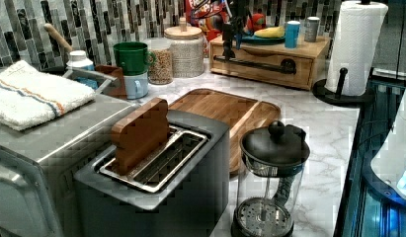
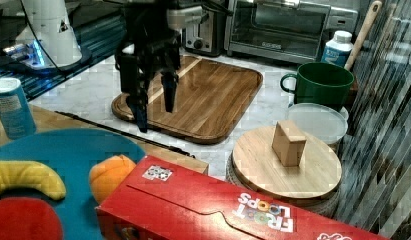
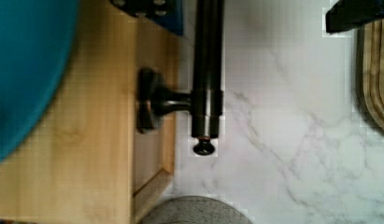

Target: Open the drawer.

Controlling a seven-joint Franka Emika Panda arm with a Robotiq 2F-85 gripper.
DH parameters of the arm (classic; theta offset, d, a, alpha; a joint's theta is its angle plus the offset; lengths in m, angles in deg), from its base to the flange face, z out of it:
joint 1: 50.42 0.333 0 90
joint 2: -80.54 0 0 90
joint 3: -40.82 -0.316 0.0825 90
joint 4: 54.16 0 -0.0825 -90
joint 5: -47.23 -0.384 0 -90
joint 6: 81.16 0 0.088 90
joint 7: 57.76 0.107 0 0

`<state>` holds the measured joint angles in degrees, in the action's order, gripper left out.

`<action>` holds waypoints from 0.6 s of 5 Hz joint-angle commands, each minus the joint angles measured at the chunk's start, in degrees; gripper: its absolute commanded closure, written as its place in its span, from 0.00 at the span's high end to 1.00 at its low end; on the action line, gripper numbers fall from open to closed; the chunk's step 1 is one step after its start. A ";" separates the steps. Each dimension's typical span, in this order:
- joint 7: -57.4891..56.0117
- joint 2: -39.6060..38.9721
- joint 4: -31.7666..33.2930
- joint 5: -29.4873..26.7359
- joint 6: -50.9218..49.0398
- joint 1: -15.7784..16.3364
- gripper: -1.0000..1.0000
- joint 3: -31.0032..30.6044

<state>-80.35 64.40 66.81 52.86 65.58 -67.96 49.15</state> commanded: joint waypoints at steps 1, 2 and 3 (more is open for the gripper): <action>4.63 -0.68 2.84 4.89 3.15 1.92 1.00 2.41; 5.34 -0.20 3.36 5.95 4.84 1.54 1.00 2.49; 4.03 -1.12 2.96 4.20 4.66 0.67 1.00 1.27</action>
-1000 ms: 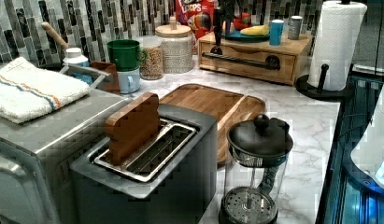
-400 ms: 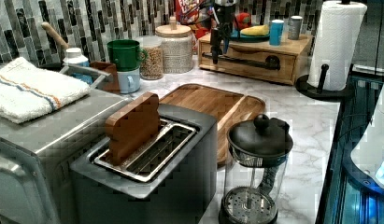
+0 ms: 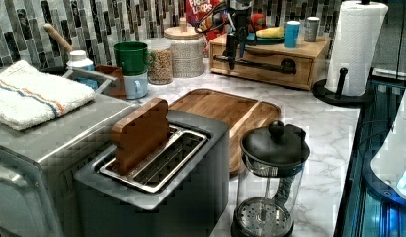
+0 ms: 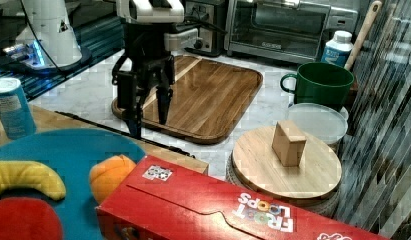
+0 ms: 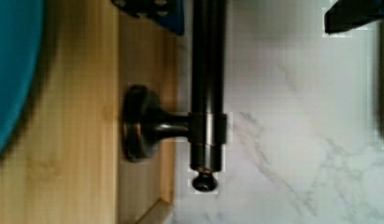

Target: Open the drawer.

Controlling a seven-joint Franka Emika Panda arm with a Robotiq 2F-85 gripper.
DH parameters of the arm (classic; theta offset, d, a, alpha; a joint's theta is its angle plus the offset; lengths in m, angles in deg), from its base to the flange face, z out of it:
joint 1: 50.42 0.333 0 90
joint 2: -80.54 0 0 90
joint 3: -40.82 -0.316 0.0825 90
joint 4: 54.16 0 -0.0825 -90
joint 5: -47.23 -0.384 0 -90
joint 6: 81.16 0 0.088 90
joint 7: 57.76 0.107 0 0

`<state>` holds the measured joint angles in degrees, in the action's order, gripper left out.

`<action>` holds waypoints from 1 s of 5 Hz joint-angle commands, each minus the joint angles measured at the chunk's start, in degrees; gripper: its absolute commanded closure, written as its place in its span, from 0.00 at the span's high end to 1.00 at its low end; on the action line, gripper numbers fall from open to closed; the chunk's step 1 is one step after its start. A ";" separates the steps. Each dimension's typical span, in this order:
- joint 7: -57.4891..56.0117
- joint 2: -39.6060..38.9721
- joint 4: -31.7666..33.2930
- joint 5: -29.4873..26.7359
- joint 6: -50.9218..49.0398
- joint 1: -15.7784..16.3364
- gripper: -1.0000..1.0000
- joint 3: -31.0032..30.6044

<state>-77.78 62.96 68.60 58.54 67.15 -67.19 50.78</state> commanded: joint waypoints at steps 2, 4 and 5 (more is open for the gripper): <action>5.75 -0.67 2.05 -2.41 4.09 1.39 1.00 -0.95; 9.61 0.28 3.58 -1.72 3.35 3.92 1.00 -0.82; 12.32 1.96 4.57 -1.71 0.92 5.12 1.00 -1.95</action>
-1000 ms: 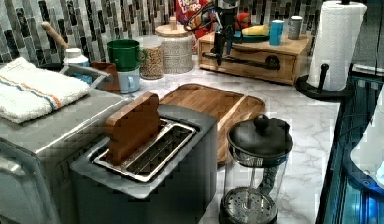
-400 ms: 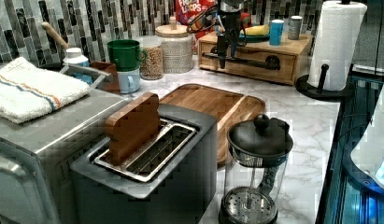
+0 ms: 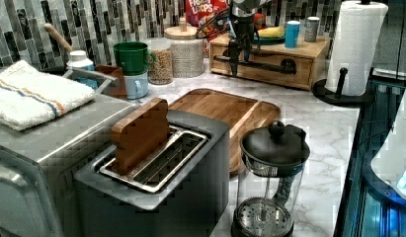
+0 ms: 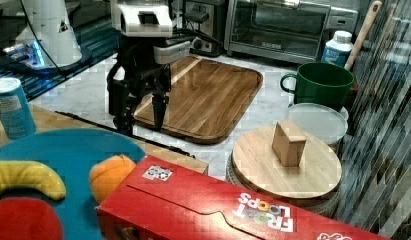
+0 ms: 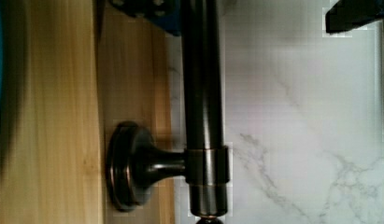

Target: Open the drawer.

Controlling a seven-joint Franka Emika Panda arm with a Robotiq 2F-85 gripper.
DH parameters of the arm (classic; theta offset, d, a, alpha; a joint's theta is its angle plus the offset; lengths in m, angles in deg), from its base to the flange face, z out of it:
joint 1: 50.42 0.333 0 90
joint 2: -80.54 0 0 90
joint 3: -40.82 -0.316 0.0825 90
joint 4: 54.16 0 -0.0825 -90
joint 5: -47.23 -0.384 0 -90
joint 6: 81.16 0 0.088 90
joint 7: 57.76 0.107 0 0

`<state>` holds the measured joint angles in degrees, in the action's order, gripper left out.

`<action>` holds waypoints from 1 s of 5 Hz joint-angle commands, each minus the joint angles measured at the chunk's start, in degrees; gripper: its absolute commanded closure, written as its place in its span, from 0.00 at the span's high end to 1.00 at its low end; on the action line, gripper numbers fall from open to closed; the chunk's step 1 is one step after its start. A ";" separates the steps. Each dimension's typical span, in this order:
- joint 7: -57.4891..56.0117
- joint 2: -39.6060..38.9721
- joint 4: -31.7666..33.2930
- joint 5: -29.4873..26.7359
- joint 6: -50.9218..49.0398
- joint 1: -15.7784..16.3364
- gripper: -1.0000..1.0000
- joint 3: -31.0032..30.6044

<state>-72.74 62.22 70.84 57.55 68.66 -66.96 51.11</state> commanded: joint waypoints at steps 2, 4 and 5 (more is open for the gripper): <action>5.07 3.27 4.43 -0.91 -0.77 6.75 1.00 -5.76; 5.07 4.10 4.46 -6.23 -6.70 7.05 1.00 -10.69; 6.50 3.93 5.17 -6.86 -5.42 8.27 1.00 -11.42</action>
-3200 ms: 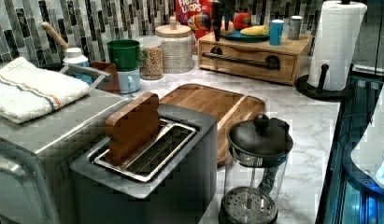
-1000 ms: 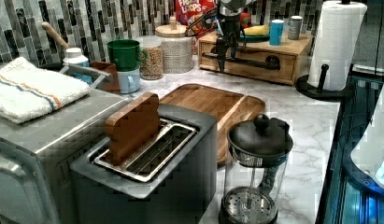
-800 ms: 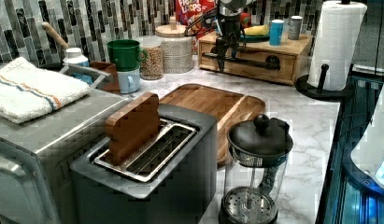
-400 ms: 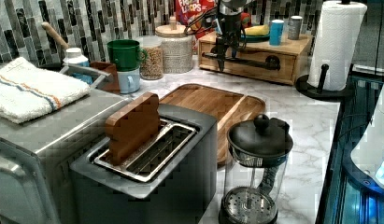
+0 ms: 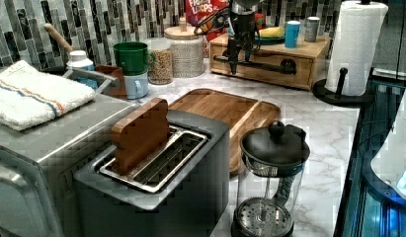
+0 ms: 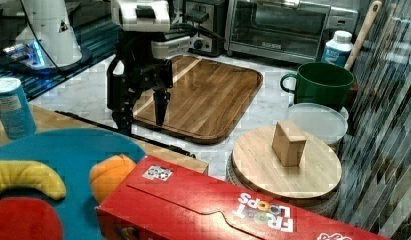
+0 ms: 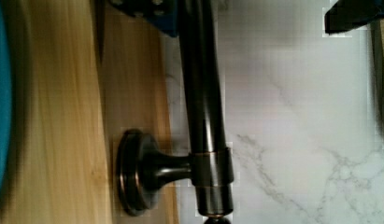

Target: Open the drawer.

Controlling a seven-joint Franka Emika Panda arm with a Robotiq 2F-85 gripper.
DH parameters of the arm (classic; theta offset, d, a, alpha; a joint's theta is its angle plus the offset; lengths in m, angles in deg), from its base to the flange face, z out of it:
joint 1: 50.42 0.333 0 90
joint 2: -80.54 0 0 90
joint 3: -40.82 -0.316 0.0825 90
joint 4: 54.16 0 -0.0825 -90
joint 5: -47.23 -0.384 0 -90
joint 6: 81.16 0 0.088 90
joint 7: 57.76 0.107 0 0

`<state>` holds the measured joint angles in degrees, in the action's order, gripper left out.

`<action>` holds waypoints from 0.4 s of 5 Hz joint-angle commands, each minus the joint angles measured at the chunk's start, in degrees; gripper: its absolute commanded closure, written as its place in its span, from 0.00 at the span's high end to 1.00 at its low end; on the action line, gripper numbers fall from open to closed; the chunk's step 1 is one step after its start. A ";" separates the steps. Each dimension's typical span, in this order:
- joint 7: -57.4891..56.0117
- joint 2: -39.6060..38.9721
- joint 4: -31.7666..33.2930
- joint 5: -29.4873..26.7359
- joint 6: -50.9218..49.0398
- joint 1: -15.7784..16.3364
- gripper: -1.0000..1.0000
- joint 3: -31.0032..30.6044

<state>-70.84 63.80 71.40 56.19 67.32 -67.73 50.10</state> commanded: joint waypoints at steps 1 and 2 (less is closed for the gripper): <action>6.26 1.60 4.99 -5.63 -2.58 9.89 1.00 -11.32; 11.54 2.18 7.25 -3.74 0.44 12.20 1.00 -10.79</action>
<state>-64.23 64.23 72.41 51.89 66.87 -67.03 45.57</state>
